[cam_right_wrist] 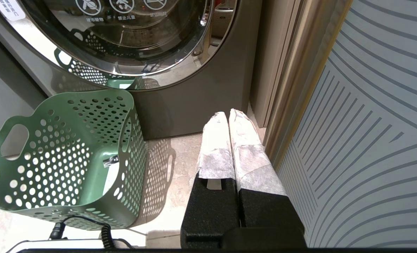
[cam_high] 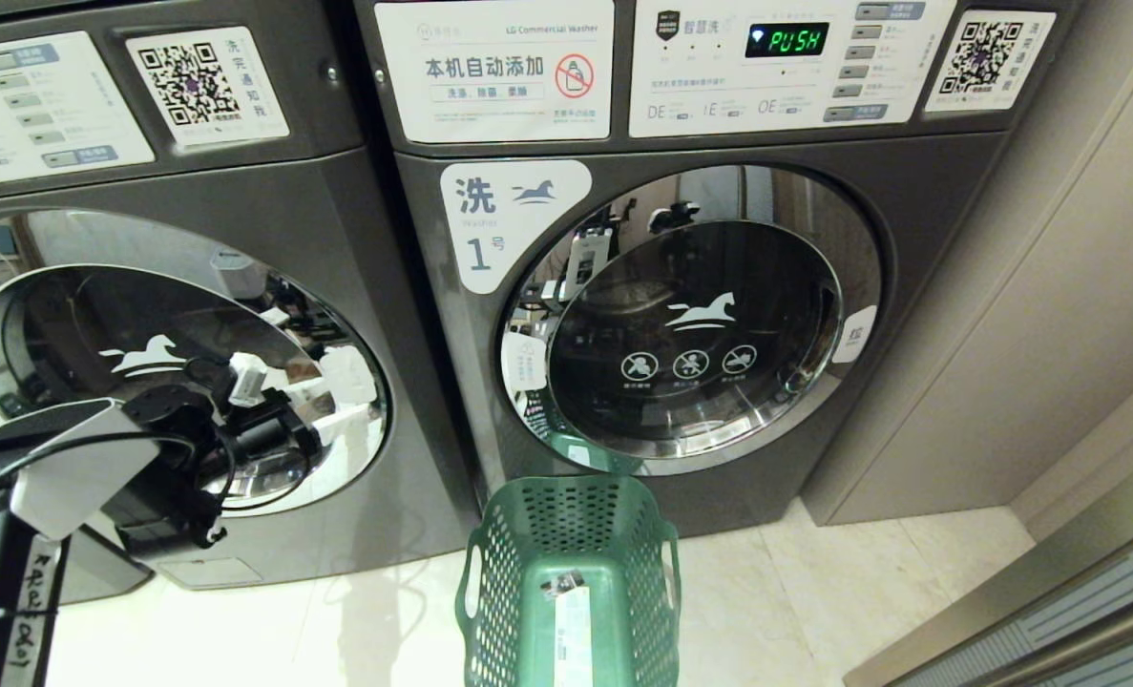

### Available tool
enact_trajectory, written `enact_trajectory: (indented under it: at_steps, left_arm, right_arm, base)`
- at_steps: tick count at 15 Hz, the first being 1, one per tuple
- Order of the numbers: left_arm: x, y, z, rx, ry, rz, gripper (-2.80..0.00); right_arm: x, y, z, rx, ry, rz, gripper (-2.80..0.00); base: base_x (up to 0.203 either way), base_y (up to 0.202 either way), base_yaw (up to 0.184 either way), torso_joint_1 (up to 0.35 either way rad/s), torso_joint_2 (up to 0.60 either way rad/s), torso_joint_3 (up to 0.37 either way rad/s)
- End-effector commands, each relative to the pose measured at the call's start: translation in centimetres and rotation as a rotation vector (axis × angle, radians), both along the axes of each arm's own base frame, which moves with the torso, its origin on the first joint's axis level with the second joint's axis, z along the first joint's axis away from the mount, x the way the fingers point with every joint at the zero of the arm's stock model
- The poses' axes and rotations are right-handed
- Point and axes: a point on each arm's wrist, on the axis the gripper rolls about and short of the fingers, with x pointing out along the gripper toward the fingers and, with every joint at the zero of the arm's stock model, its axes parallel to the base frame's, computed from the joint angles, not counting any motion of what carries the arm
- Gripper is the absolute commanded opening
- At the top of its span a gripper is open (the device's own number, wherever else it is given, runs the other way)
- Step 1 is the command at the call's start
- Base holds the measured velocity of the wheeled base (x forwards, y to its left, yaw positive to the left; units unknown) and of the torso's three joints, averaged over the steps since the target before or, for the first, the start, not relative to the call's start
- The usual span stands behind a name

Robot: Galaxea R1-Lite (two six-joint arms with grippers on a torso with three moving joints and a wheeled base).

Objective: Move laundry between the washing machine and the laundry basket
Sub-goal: Open the lid of the washing machine

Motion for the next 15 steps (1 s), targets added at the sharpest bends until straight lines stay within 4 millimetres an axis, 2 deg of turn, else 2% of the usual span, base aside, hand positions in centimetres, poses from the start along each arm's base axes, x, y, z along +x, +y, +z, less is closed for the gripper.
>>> enact_trajectory:
  at_steps: [1, 5, 8, 12, 15]
  left_arm:
    - [0.9, 0.0, -0.3, -0.003, -0.021, -0.008, 0.00]
    - [1.3, -0.1, -0.4, -0.008, -0.024, -0.015, 0.00]
    - [1.2, -0.4, -0.2, 0.013, -0.039, -0.090, 0.00]
    - [1.3, -2.4, -0.2, 0.020, -0.060, -0.153, 0.00]
    - [1.5, -4.9, -0.3, -0.004, -0.030, -0.207, 0.00]
  right_arm:
    - [0.0, 0.0, 0.0, 0.000, 0.000, 0.000, -2.80]
    - [0.0, 0.0, 0.0, 0.000, 0.001, 0.000, -2.80]
    - [0.0, 0.0, 0.0, 0.000, 0.000, 0.000, -2.80]
    - [0.0, 0.0, 0.0, 0.000, 0.000, 0.000, -2.80]
    - [0.0, 0.0, 0.0, 0.000, 0.000, 0.000, -2.80]
  base:
    - [0.000, 0.000, 0.000, 0.000, 0.00, 0.000]
    - [0.000, 0.000, 0.000, 0.000, 0.00, 0.000]
    - [0.000, 0.000, 0.000, 0.000, 0.00, 0.000]
    - [0.000, 0.000, 0.000, 0.000, 0.00, 0.000]
    - [0.000, 0.000, 0.000, 0.000, 0.00, 0.000]
